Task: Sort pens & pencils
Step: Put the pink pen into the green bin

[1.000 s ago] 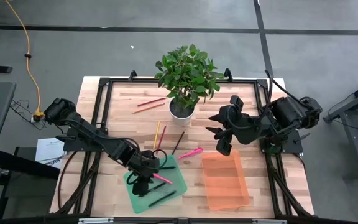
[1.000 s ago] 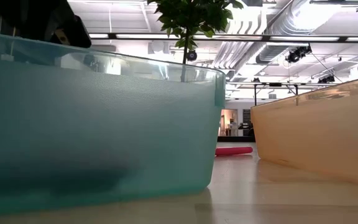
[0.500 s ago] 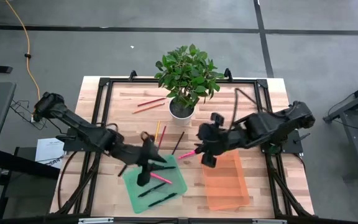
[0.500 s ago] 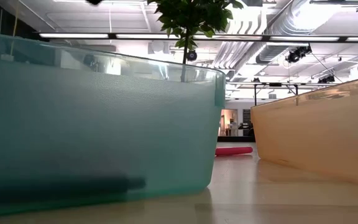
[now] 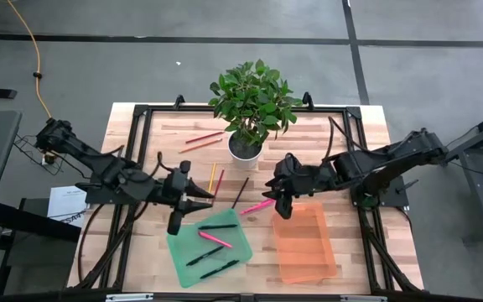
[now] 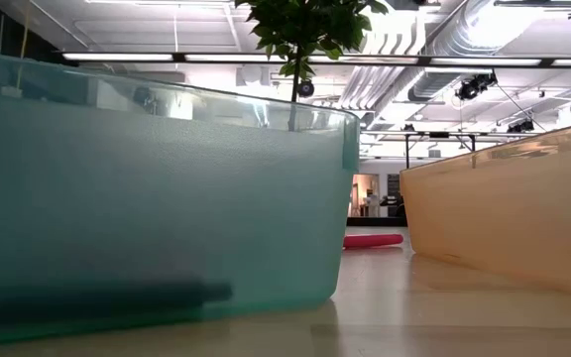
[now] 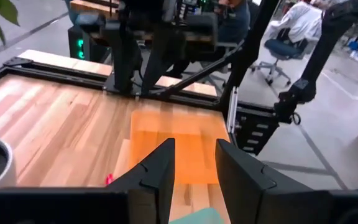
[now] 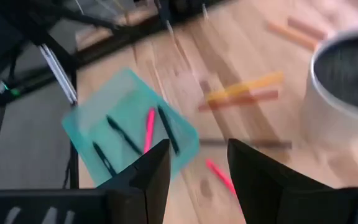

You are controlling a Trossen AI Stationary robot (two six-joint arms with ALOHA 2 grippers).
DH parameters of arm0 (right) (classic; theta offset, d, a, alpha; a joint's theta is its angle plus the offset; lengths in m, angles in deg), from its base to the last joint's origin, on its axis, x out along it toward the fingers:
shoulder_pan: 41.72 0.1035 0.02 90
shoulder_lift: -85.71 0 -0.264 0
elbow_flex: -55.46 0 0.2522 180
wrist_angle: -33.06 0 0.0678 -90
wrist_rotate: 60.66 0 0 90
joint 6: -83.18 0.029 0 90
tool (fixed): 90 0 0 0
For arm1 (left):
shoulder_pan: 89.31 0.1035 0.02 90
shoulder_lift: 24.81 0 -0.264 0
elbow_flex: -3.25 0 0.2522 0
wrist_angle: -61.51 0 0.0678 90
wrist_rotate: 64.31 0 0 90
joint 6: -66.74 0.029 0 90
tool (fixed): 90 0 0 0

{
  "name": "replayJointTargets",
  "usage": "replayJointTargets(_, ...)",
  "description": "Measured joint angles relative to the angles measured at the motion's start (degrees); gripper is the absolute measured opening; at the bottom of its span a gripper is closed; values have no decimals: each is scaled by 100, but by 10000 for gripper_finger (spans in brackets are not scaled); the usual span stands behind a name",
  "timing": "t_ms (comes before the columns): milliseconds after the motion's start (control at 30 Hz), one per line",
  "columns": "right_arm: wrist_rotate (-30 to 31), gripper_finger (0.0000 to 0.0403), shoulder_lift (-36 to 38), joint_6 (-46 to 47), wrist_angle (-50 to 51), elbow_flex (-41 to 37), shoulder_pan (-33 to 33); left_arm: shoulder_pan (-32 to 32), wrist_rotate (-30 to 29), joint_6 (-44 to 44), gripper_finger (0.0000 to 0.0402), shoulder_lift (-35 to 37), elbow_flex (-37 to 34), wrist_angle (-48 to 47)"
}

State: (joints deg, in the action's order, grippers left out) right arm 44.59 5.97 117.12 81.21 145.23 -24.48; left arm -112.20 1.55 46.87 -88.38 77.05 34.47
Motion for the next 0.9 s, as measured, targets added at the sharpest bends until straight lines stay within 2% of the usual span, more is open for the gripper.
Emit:
replayJointTargets(300, -573, 151, 2, 173, -99, -770, -505, 2, -253, 54, 101, 423, 2, -548)
replayJointTargets(567, -1265, 151, -492, -234, -261, -785, -997, 0, -295, 2, 101, 625, 2, -1010)
replayJointTargets(900, -1899, 151, -1129, -539, -355, -785, -1102, 2, -398, -69, 101, 625, 0, -1398)
